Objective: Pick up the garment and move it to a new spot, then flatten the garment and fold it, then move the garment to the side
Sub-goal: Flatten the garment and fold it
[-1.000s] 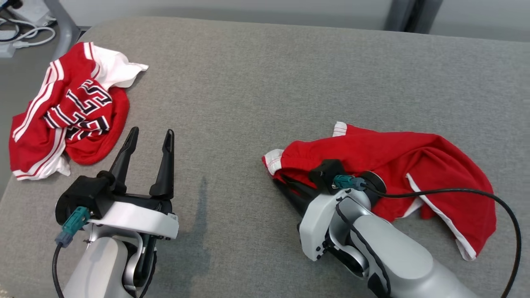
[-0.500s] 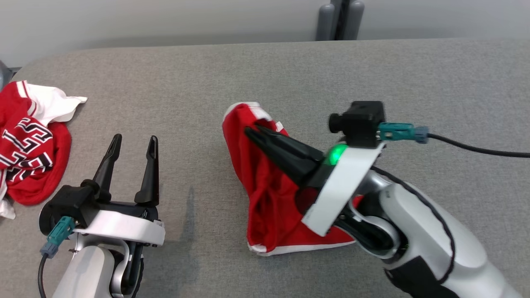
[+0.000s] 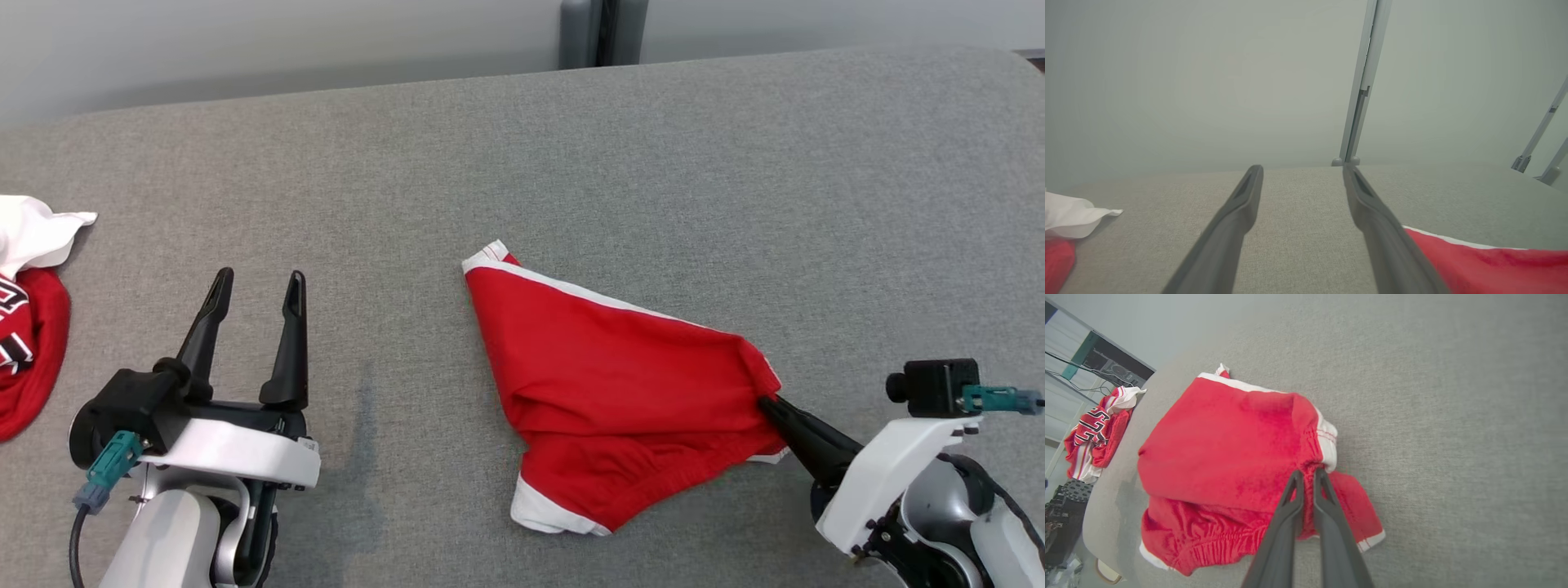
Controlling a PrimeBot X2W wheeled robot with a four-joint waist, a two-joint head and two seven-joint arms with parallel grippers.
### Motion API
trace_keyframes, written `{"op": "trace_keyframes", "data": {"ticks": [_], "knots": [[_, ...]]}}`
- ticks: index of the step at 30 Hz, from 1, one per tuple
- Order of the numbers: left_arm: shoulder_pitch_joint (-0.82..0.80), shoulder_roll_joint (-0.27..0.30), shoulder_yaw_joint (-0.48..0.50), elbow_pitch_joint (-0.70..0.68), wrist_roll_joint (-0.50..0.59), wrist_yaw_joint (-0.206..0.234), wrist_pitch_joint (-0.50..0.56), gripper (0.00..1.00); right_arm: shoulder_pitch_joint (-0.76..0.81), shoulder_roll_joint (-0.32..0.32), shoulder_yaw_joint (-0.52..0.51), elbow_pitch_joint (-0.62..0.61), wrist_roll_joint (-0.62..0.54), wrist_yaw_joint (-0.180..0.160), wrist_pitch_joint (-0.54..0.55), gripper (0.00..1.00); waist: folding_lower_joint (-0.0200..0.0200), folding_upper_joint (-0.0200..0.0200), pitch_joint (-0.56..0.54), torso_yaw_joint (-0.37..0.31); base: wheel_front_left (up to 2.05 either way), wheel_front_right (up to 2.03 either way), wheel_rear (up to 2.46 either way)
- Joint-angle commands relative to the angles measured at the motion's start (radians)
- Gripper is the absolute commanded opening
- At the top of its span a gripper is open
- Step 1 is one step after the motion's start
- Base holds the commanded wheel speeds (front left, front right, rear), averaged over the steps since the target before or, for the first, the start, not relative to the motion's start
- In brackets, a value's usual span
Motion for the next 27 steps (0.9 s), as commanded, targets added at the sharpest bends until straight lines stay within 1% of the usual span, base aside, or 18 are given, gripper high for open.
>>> {"op": "trace_keyframes", "data": {"ticks": [1, 3, 5, 6, 8, 13, 15, 19, 23, 26, 27], "knots": [[0.006, 0.006, 0.002, -0.003, -0.004, 0.006, 0.0, 1.0, 0.015, 0.003, -0.046, 0.004, -0.046, 0.0, 0.008, 0.0, 0.0, -0.0001, 0.001, -0.006, 0.0, 0.0, 0.0], [0.006, 0.003, -0.002, -0.004, -0.004, 0.007, 0.003, 1.0, 0.01, 0.009, -0.092, -0.004, -0.091, 0.0, -0.004, 0.0, 0.0, -0.0001, 0.0, -0.009, 0.0, 0.0, 0.0], [0.005, 0.003, -0.006, -0.004, -0.004, 0.009, 0.004, 1.0, -0.014, -0.003, -0.118, -0.014, -0.167, 0.0, -0.011, 0.0, 0.0, -0.0001, -0.002, -0.009, 0.0, 0.0, 0.0], [0.003, 0.003, -0.007, -0.004, -0.005, 0.008, 0.005, 1.0, -0.027, 0.007, -0.126, -0.023, -0.182, 0.0, -0.014, 0.0, 0.0, -0.0001, -0.004, -0.008, 0.0, 0.0, 0.0], [0.0, 0.002, -0.011, -0.002, -0.006, 0.006, 0.005, 1.0, -0.055, 0.006, -0.13, -0.041, -0.228, 0.0, -0.014, 0.0, 0.0, -0.0001, -0.008, -0.004, 0.0, 0.0, 0.0], [-0.004, -0.003, -0.017, 0.003, -0.009, 0.005, 0.005, 1.0, -0.096, 0.018, -0.131, -0.034, -0.284, 0.0, 0.009, 0.0, 0.0, -0.0001, -0.018, 0.009, 0.0, 0.0, 0.0], [-0.009, -0.005, -0.021, 0.007, -0.012, 0.002, 0.005, 1.0, -0.103, 0.023, -0.133, -0.009, -0.307, 0.0, 0.01, 0.0, 0.0, -0.0001, -0.022, 0.017, 0.0, 0.0, 0.0], [-0.01, -0.011, -0.027, 0.009, -0.014, 0.003, 0.003, 1.0, -0.105, 0.035, -0.164, 0.089, -0.333, 0.0, -0.033, 0.0, 0.0, -0.0001, -0.023, 0.028, 0.0, 0.0, 0.0], [-0.01, -0.012, -0.034, 0.014, -0.014, 0.001, 0.002, 1.0, -0.118, 0.051, -0.174, 0.212, -0.33, 0.0, -0.11, 0.0, 0.0, -0.0001, -0.022, 0.035, 0.0, 0.0, 0.0], [-0.008, -0.011, -0.039, 0.018, -0.014, 0.0, 0.002, 1.0, -0.131, 0.053, -0.158, 0.295, -0.322, 0.0, -0.167, 0.0, 0.0, -0.0001, -0.021, 0.035, 0.0, 0.0, 0.0], [-0.007, -0.011, -0.041, 0.019, -0.014, 0.0, 0.001, 1.0, -0.136, 0.055, -0.152, 0.317, -0.32, 0.0, -0.187, 0.2, 0.0, -0.0001, -0.021, 0.035, 0.0, 0.0, 0.0]]}}
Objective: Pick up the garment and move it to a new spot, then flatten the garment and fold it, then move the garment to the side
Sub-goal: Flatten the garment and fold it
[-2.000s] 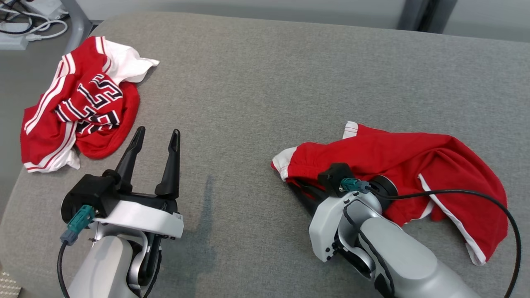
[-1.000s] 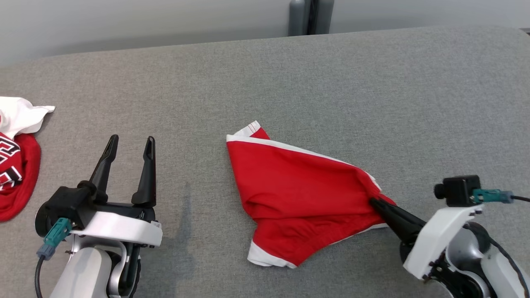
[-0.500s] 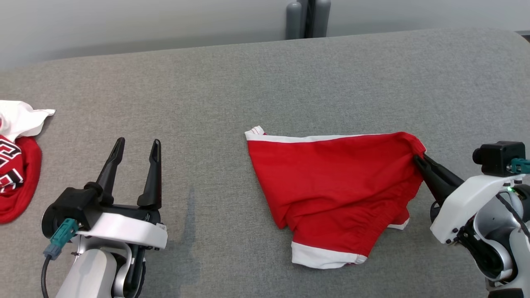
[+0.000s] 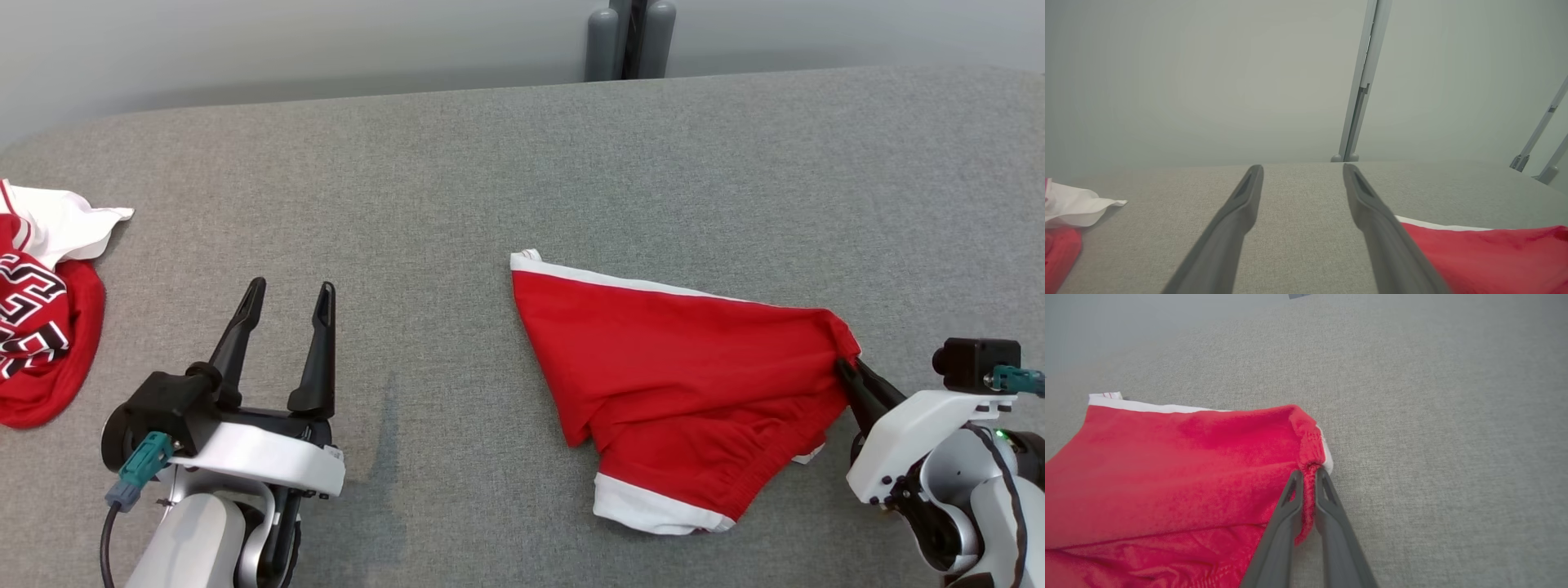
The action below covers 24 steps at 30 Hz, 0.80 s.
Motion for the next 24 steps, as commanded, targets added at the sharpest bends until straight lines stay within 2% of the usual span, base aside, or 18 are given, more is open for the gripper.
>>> {"op": "trace_keyframes", "data": {"ticks": [1, 2, 3, 9, 14, 19, 24], "knots": [[-0.002, 0.006, -0.002, 0.001, -0.004, -0.003, -0.004, 1.0, -0.013, -0.001, 0.003, 0.017, 0.007, 0.0, -0.024, 0.49, 0.0, -0.0001, 0.0, 0.0, 0.0, 0.0, 0.0], [0.0, 0.006, -0.003, 0.001, -0.004, -0.002, -0.004, 1.0, -0.017, 0.001, 0.005, 0.039, 0.011, 0.0, -0.041, 0.89, 0.0, -0.0001, -0.001, -0.001, 0.0, 0.0, 0.0], [0.001, 0.006, -0.004, 0.002, -0.004, -0.002, -0.003, 1.0, -0.02, 0.001, 0.005, 0.058, 0.015, 0.0, -0.061, 1.0, 0.0, -0.0001, -0.002, -0.001, 0.0, 0.0, 0.0], [0.014, 0.009, -0.008, 0.01, -0.008, 0.008, 0.001, 1.0, -0.006, 0.008, -0.023, 0.136, 0.021, 0.0, -0.171, 1.0, 0.0, -0.0001, -0.017, -0.004, 0.0, 0.0, 0.0], [0.031, 0.015, 0.002, 0.007, -0.008, 0.022, 0.0, 1.0, 0.0, 0.011, -0.094, 0.138, -0.014, 0.0, -0.306, 1.0, 0.0, -0.0001, -0.034, -0.011, 0.0, 0.0, 0.0], [0.051, 0.025, 0.013, -0.001, -0.009, 0.041, 0.001, 1.0, -0.013, 0.029, -0.126, 0.072, -0.09, 0.0, -0.408, 1.0, 0.0, -0.0001, -0.051, -0.021, 0.0, 0.0, 0.0], [0.075, 0.042, 0.021, -0.009, -0.005, 0.059, 0.007, 1.0, 0.006, 0.061, -0.109, -0.048, -0.171, 0.0, -0.438, 1.0, 0.0, -0.0001, -0.074, -0.028, 0.0, 0.0, 0.0]]}}
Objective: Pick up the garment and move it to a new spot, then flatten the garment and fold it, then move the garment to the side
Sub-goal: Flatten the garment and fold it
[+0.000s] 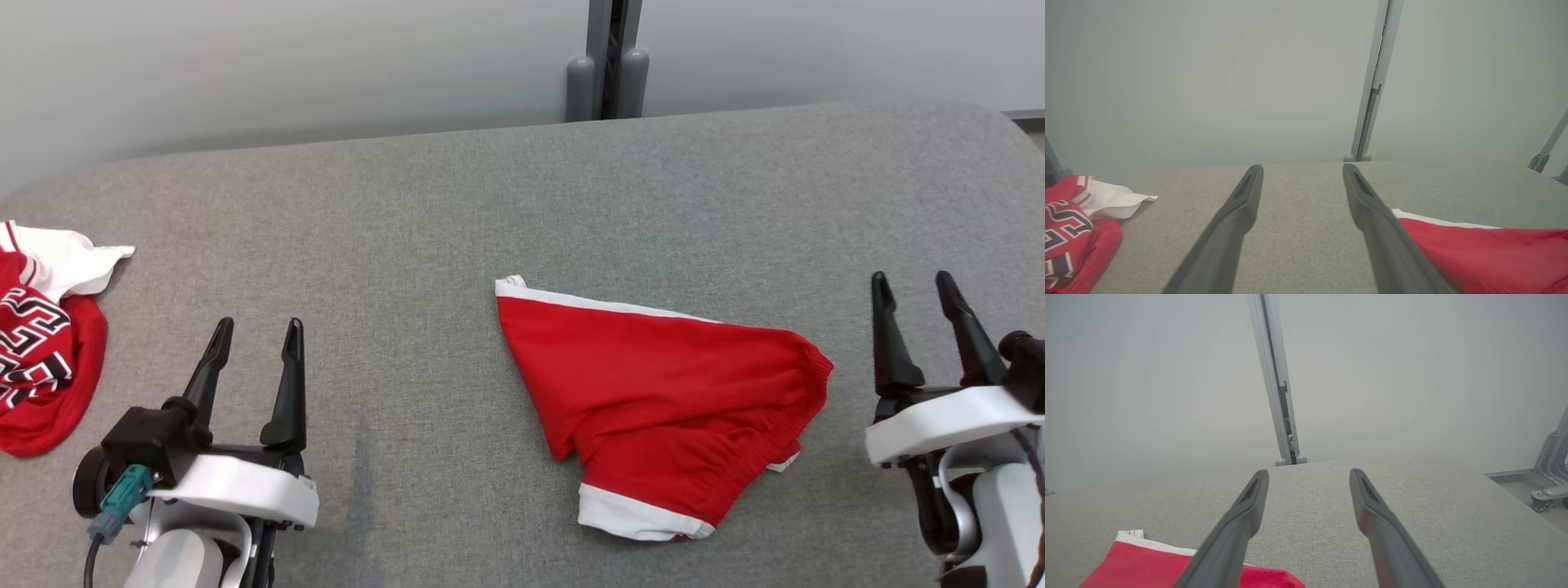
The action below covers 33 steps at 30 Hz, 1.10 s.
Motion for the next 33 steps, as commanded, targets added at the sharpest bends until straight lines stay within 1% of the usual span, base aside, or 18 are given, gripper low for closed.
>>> {"op": "trace_keyframes", "data": {"ticks": [1, 3, 4, 7, 13, 23, 26, 29, 33], "knots": [[0.014, 0.011, 0.005, -0.005, 0.003, 0.007, 0.005, 1.0, 0.023, 0.006, 0.008, -0.028, -0.019, 0.0, -0.005, 1.0, 0.0, 0.0, -0.011, -0.002, 0.0, 0.0, 0.0], [0.025, 0.014, 0.006, -0.008, 0.003, 0.012, 0.007, 1.0, 0.043, 0.018, 0.023, -0.074, -0.039, 0.0, 0.004, 1.0, 0.0, 0.0, -0.022, -0.004, 0.0, 0.0, 0.0], [0.025, 0.014, 0.006, -0.008, 0.003, 0.012, 0.007, 1.0, 0.043, 0.018, 0.023, -0.074, -0.039, 0.0, 0.004, 1.0, 0.0, 0.0, -0.022, -0.004, 0.0, 0.0, 0.0], [0.049, 0.019, 0.005, -0.017, 0.0, 0.022, 0.014, 1.0, 0.103, 0.041, 0.034, -0.159, -0.06, 0.0, 0.031, 1.0, 0.0, 0.0, -0.04, -0.006, 0.0, 0.0, 0.0], [0.067, 0.024, 0.006, -0.03, -0.008, 0.033, 0.024, 1.0, 0.164, 0.062, 0.032, -0.238, -0.068, 0.0, 0.064, 1.0, 0.0, 0.0, -0.049, -0.011, 0.0, 0.0, 0.0], [0.053, 0.032, -0.002, -0.038, -0.011, 0.034, 0.034, 1.0, 0.186, 0.078, 0.02, -0.281, -0.068, 0.0, 0.094, 1.0, 0.0, 0.0, -0.043, -0.008, 0.0, 0.0, 0.0], [0.044, 0.021, 0.003, -0.037, -0.032, 0.035, 0.052, 1.0, 0.183, 0.079, 0.019, -0.285, -0.068, 0.0, 0.097, 1.0, 0.0, 0.0, -0.034, -0.007, 0.0, 0.0, 0.0], [0.007, 0.012, -0.006, -0.044, -0.047, 0.024, 0.082, 1.0, 0.173, 0.082, 0.025, -0.288, -0.063, 0.0, 0.101, 1.0, 0.0, 0.0, -0.018, -0.011, 0.0, 0.0, 0.0], [-0.079, 0.002, -0.05, -0.034, -0.054, -0.008, 0.159, 1.0, 0.157, 0.085, 0.04, -0.284, -0.059, 0.0, 0.103, 1.0, 0.0, 0.0, 0.016, -0.033, 0.0, 0.0, 0.0]]}}
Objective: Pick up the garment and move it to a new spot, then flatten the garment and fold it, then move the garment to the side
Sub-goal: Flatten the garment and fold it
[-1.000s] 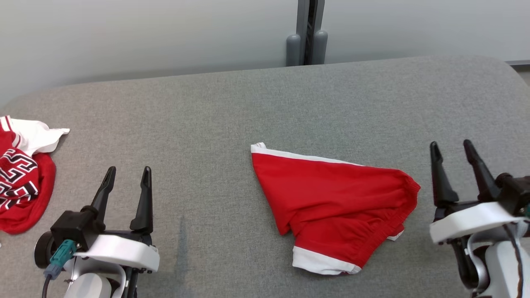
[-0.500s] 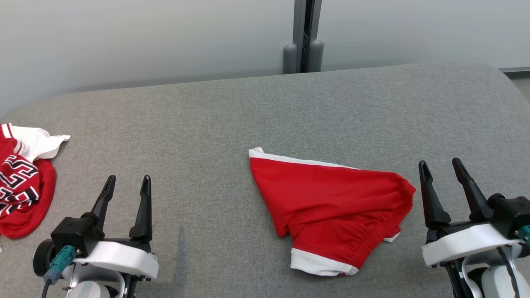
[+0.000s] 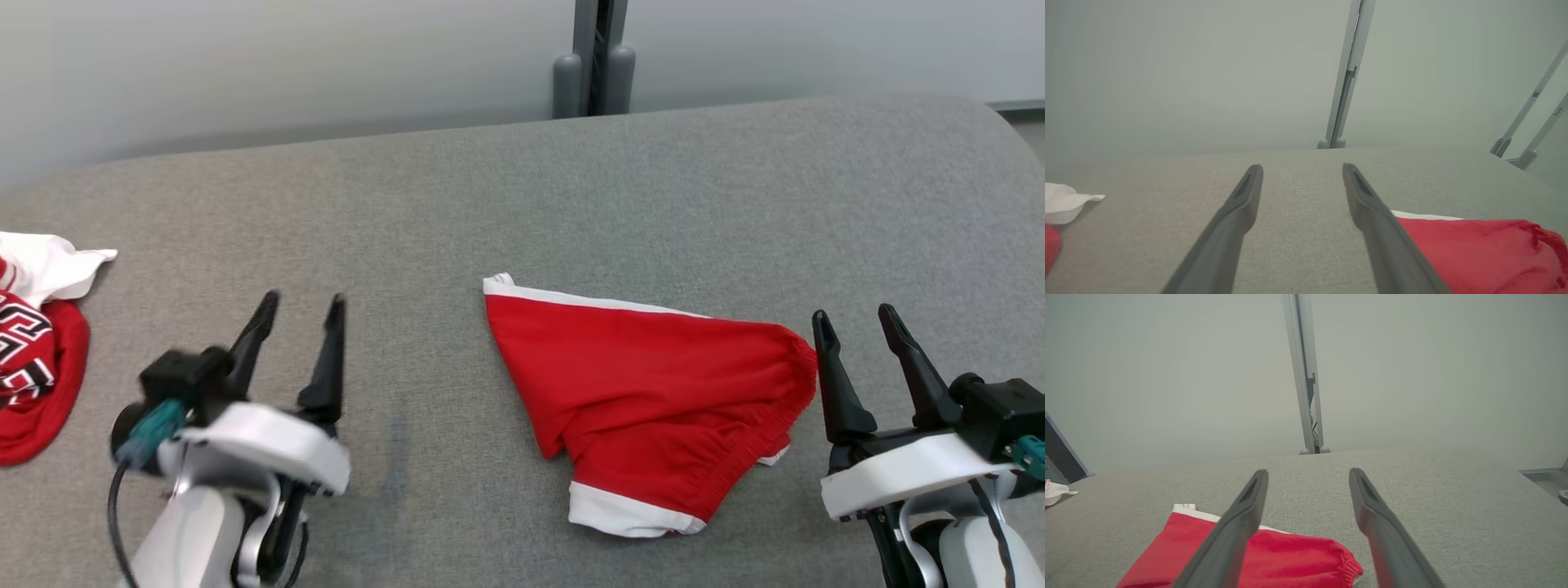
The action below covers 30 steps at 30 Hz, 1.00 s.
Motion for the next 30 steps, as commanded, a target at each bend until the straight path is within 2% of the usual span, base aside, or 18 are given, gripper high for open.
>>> {"op": "trace_keyframes", "data": {"ticks": [1, 8, 9, 12, 20, 26, 27, 28, 29, 30], "knots": [[-0.058, -0.002, -0.019, 0.01, -0.005, -0.02, 0.035, 1.0, -0.015, -0.001, 0.006, 0.003, 0.007, 0.0, -0.001, 1.0, 0.0, 0.0, 0.027, -0.023, 0.0, 0.0, 0.0], [-0.268, -0.027, -0.108, 0.173, -0.029, -0.112, 0.222, 1.0, -0.048, 0.003, 0.049, 0.028, 0.019, 0.0, -0.018, 1.0, 0.0, 0.0, 0.101, -0.121, 0.0, 0.0, 0.0], [-0.268, -0.027, -0.108, 0.173, -0.029, -0.112, 0.222, 1.0, -0.048, 0.003, 0.049, 0.028, 0.019, 0.0, -0.018, 1.0, 0.0, 0.0, 0.101, -0.121, 0.0, 0.0, 0.0], [-0.365, -0.034, -0.133, 0.306, -0.038, -0.148, 0.291, 1.0, -0.062, 0.003, 0.068, 0.053, 0.036, 0.0, -0.038, 1.0, 0.0, 0.0, 0.136, -0.182, 0.0, 0.0, 0.0], [-0.5, -0.015, -0.149, 0.52, -0.029, -0.176, 0.359, 1.0, -0.082, 0.004, 0.1, 0.096, 0.073, 0.0, -0.072, 1.0, 0.0, 0.0, 0.18, -0.26, 0.0, 0.0, 0.0], [-0.569, -0.004, -0.165, 0.659, -0.032, -0.193, 0.405, 1.0, -0.094, 0.003, 0.116, 0.13, 0.092, 0.0, -0.091, 1.0, 0.0, 0.0, 0.195, -0.28, 0.0, 0.0, 0.0], [-0.575, -0.005, -0.169, 0.679, -0.035, -0.196, 0.415, 0.71, -0.097, 0.003, 0.117, 0.135, 0.094, 0.0, -0.092, 1.0, 0.0, 0.0, 0.196, -0.281, 0.0, 0.0, 0.0], [-0.579, -0.009, -0.173, 0.695, -0.04, -0.197, 0.429, 0.32, -0.098, 0.003, 0.118, 0.14, 0.096, 0.0, -0.095, 1.0, 0.0, 0.0, 0.195, -0.281, 0.0, 0.0, 0.0], [-0.58, -0.013, -0.177, 0.713, -0.046, -0.202, 0.442, 0.0, -0.099, 0.003, 0.118, 0.144, 0.097, 0.0, -0.097, 1.0, 0.0, 0.0, 0.195, -0.28, 0.0, 0.0, 0.0], [-0.58, -0.016, -0.182, 0.727, -0.05, -0.205, 0.454, 0.0, -0.102, 0.003, 0.117, 0.148, 0.098, 0.0, -0.097, 1.0, 0.0, 0.0, 0.194, -0.278, 0.0, 0.0, 0.0]]}}
